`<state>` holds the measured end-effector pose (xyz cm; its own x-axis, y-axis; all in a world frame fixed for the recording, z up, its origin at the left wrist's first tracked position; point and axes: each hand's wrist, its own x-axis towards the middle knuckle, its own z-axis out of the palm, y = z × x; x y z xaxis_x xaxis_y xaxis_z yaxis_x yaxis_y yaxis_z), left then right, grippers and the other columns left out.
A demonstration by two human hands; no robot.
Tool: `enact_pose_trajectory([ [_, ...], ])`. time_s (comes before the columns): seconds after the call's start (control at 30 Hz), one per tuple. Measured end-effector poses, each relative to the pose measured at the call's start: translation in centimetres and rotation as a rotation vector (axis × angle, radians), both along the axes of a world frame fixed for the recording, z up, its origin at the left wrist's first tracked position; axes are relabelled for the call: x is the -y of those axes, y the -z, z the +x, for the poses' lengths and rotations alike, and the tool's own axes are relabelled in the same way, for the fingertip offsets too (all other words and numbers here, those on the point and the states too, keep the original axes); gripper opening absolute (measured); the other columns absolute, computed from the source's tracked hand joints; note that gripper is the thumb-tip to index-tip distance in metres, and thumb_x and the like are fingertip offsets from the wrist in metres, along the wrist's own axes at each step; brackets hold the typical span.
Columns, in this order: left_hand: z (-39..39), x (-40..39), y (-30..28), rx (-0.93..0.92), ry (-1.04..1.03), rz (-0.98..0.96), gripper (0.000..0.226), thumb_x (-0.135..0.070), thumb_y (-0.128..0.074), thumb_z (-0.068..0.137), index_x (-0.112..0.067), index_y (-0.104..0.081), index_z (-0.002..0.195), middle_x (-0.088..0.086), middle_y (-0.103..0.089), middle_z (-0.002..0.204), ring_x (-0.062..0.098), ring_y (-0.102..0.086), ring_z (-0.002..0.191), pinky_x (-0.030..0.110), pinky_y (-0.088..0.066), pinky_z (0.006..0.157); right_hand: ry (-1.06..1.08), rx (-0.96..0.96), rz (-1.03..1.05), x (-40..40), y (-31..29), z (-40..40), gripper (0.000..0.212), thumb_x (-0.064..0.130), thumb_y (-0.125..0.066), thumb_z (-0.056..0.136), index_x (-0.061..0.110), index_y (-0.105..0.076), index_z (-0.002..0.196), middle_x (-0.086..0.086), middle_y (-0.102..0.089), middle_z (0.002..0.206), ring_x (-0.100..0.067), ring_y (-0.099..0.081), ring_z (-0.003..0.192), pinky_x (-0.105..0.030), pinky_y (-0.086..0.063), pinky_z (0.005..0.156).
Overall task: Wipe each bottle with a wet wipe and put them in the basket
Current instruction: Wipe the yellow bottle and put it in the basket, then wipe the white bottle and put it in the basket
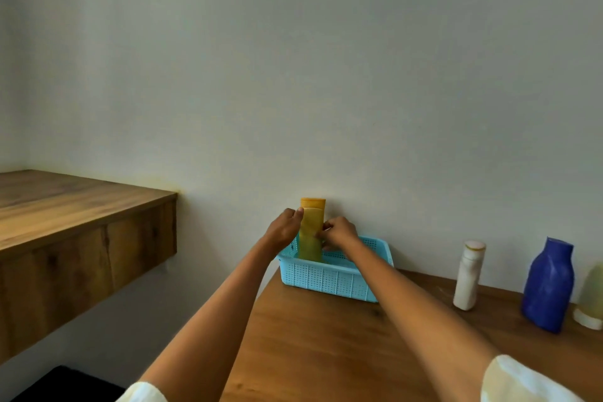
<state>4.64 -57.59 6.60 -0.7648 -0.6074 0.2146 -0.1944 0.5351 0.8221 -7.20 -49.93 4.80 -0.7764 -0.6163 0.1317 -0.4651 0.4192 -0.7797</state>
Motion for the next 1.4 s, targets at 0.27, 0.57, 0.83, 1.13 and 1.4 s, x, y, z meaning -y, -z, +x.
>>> enact_pose_trajectory([
  [0.27, -0.2, 0.8, 2.0, -0.021, -0.013, 0.024, 0.048, -0.031, -0.026, 0.104, -0.002, -0.035, 0.141, 0.016, -0.042, 0.144, 0.029, -0.042, 0.129, 0.040, -0.035, 0.106, -0.022, -0.101, 0.005, 1.3, 0.3, -0.1, 0.038, 0.020, -0.068, 0.084, 0.004, -0.059, 0.117, -0.015, -0.064, 0.117, -0.029, -0.061, 0.105, -0.041, -0.050, 0.092],
  [0.57, -0.3, 0.5, 1.9, -0.044, 0.021, 0.025, 0.044, -0.027, -0.027, 0.104, 0.000, -0.040, 0.137, 0.016, -0.044, 0.141, 0.029, -0.043, 0.128, 0.039, -0.034, 0.107, 0.034, -0.125, 0.047, 1.1, -0.1, -0.6, 0.047, 0.037, -0.071, 0.080, 0.003, -0.058, 0.110, -0.016, -0.065, 0.112, -0.030, -0.063, 0.098, -0.042, -0.052, 0.087],
  [0.83, 0.2, -0.6, 1.4, -0.096, -0.002, -0.001, 0.043, -0.026, -0.029, 0.104, 0.000, -0.043, 0.135, 0.018, -0.046, 0.139, 0.029, -0.044, 0.126, 0.037, -0.035, 0.102, 0.100, -0.103, -0.035, -0.6, -0.5, 0.2, 0.063, 0.038, -0.070, 0.081, 0.006, -0.042, 0.128, -0.014, -0.053, 0.129, -0.030, -0.055, 0.112, -0.040, -0.048, 0.092],
  [1.13, -0.1, -9.5, 0.1, -0.378, 0.012, -0.347, 0.035, -0.015, -0.050, 0.095, -0.011, -0.050, 0.130, 0.007, -0.053, 0.131, 0.021, -0.047, 0.121, 0.029, -0.037, 0.096, 0.096, -0.457, -0.351, -12.5, -1.9, 5.3, 0.014, 0.020, -0.061, 0.087, 0.013, -0.056, 0.098, -0.001, -0.061, 0.093, -0.016, -0.059, 0.079, -0.031, -0.051, 0.073],
  [1.4, -2.4, -20.3, 0.4, -0.397, 0.189, -0.191, 0.038, -0.015, -0.060, 0.090, -0.013, -0.049, 0.127, 0.007, -0.055, 0.118, 0.019, -0.055, 0.101, 0.028, -0.046, 0.081, 0.316, -0.484, -0.399, -24.3, 0.1, 3.4, 0.017, 0.008, -0.056, 0.086, 0.018, -0.048, 0.096, -0.001, -0.056, 0.090, -0.008, -0.052, 0.073, -0.010, -0.037, 0.059],
])
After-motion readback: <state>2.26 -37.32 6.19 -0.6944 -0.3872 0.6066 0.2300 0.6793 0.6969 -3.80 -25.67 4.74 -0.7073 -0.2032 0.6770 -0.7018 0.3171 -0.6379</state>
